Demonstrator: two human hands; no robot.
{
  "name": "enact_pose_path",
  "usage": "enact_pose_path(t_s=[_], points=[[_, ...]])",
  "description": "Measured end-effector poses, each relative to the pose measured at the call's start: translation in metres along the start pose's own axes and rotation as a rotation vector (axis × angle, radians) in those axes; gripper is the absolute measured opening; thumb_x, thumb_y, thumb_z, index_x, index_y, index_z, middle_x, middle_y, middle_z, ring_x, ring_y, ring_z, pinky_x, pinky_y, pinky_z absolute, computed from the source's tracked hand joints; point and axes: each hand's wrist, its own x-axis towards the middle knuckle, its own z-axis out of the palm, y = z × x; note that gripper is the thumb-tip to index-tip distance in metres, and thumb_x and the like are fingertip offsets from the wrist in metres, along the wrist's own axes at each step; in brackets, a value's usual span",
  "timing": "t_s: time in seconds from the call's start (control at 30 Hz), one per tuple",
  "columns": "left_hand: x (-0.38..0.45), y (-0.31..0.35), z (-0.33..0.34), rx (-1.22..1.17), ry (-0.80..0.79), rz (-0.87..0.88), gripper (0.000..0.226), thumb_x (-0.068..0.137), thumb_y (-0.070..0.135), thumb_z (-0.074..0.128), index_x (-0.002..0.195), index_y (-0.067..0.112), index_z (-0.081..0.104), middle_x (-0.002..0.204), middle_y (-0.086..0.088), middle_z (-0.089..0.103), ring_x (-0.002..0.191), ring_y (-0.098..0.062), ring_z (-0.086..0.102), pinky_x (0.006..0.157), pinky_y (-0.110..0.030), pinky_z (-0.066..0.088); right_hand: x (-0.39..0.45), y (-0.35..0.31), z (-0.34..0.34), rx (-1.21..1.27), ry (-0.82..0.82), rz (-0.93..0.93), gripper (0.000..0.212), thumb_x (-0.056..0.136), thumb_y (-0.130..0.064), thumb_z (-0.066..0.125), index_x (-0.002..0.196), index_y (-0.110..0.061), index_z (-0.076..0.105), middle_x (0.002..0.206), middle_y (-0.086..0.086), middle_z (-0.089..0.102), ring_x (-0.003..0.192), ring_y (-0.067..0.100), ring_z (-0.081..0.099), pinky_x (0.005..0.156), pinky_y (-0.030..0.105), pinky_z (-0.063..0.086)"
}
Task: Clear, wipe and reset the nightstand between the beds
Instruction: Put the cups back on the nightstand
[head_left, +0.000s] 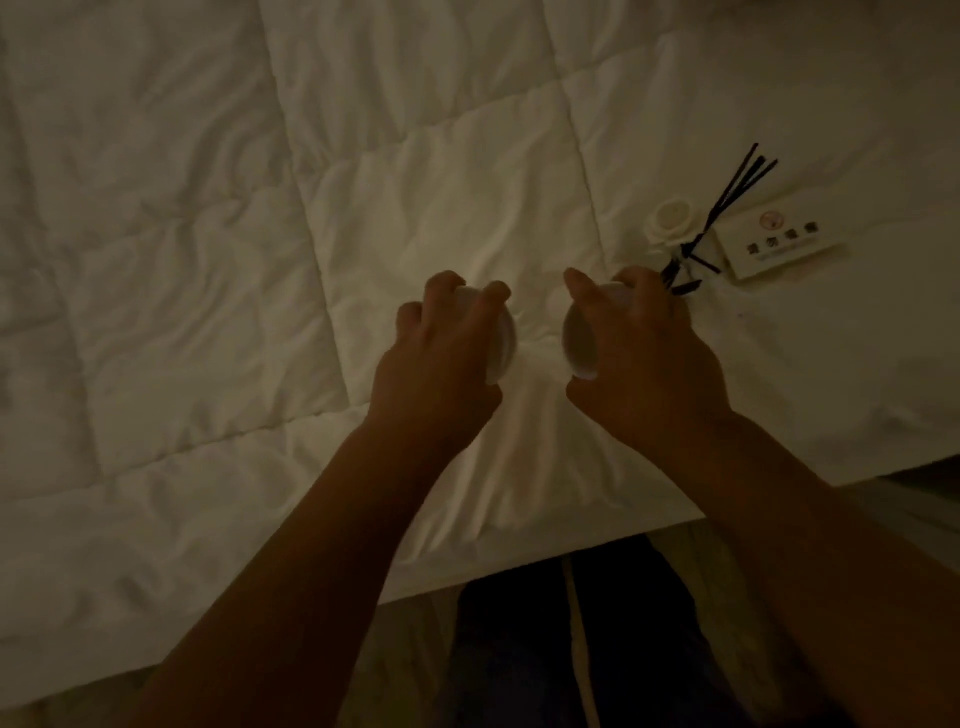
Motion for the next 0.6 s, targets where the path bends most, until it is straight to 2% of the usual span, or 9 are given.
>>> enact_pose_path(t_s=[0.13,0.27,0.43,0.6], points=[[0.004,0.018,-0.009,0.059,-0.005,0.093,0.089,0.066,0.026,0.081,0.136,0.038,0.028,0.141,-0.003,0.028,0.117,-0.030,0.044,0.063,-0.034,0.045,-0.017,0.005,0.000,0.053,0.008,0.079,0.089,0.067,-0.038,0.076,0.139,-0.043,0.022,0.143,0.004,0.022,0.118,0.032,0.038,0.067,0.035,0.040],[0.004,0.050,-0.012,0.085,-0.030,0.218,0.088,0.065,0.029,0.081,0.135,0.040,0.028,0.139,-0.001,0.029,0.115,-0.028,0.045,0.064,-0.036,0.050,-0.039,0.019,-0.006,0.104,0.034,0.188,0.087,0.066,-0.038,0.077,0.134,-0.041,0.023,0.140,0.003,0.024,0.119,0.031,0.040,0.073,0.043,0.051],[0.001,0.100,-0.003,0.134,-0.099,0.373,0.089,0.065,0.033,0.080,0.136,0.040,0.026,0.138,0.000,0.028,0.117,-0.027,0.045,0.068,-0.037,0.051,-0.074,0.055,-0.013,0.169,0.096,0.275,0.088,0.065,-0.039,0.080,0.135,-0.040,0.027,0.137,0.000,0.023,0.116,0.030,0.041,0.067,0.041,0.051],[-0.003,0.154,0.019,0.155,-0.126,0.470,0.086,0.066,0.037,0.080,0.134,0.041,0.028,0.136,0.000,0.030,0.114,-0.028,0.047,0.065,-0.033,0.046,-0.106,0.105,-0.018,0.214,0.128,0.374,0.088,0.065,-0.040,0.079,0.136,-0.041,0.027,0.138,0.001,0.022,0.118,0.030,0.041,0.071,0.041,0.054]])
